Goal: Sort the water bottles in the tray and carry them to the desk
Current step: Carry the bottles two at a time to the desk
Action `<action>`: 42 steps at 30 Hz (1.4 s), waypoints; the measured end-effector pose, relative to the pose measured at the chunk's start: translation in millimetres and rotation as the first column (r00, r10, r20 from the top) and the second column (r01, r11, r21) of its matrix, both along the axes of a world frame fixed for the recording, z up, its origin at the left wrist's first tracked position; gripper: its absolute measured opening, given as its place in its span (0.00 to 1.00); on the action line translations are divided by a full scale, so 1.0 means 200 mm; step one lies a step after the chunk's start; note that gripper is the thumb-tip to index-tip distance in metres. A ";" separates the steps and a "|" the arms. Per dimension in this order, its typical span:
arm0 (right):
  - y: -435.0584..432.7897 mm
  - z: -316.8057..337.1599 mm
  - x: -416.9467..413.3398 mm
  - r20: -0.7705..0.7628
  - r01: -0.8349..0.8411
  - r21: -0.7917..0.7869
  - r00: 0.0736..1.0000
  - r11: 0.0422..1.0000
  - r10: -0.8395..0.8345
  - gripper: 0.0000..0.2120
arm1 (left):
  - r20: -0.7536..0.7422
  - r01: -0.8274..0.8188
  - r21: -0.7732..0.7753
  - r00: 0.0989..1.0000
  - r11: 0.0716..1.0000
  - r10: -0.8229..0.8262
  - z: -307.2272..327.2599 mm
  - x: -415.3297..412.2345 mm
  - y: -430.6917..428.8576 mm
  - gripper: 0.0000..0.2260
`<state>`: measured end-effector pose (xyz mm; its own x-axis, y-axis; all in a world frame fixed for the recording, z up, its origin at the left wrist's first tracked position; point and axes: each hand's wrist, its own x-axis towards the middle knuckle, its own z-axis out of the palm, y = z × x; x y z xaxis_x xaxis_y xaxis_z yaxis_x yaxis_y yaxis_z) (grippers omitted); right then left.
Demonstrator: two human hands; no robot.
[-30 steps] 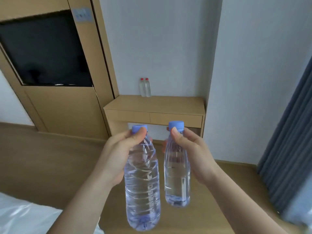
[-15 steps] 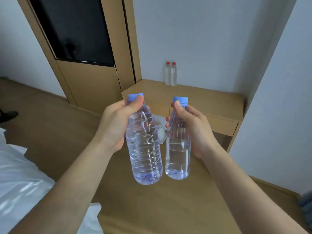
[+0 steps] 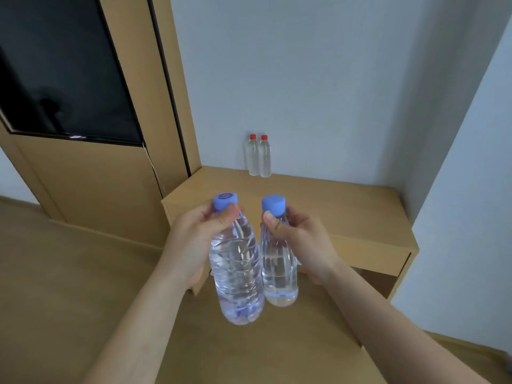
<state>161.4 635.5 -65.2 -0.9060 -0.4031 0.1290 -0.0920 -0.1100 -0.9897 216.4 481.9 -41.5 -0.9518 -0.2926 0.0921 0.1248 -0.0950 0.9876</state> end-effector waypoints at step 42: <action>-1.18 -0.51 -2.85 0.060 0.480 0.443 0.827 0.757 -0.559 0.12 | 0.276 0.321 -0.538 0.941 0.779 -0.197 -0.60 -3.19 -1.24 0.10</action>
<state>-409.3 399.1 -168.0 -0.9804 0.1577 -0.1177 0.1613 0.3020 -0.9396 -420.9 234.4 -162.4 -0.9994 0.0138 -0.0320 -0.0211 0.4892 0.8719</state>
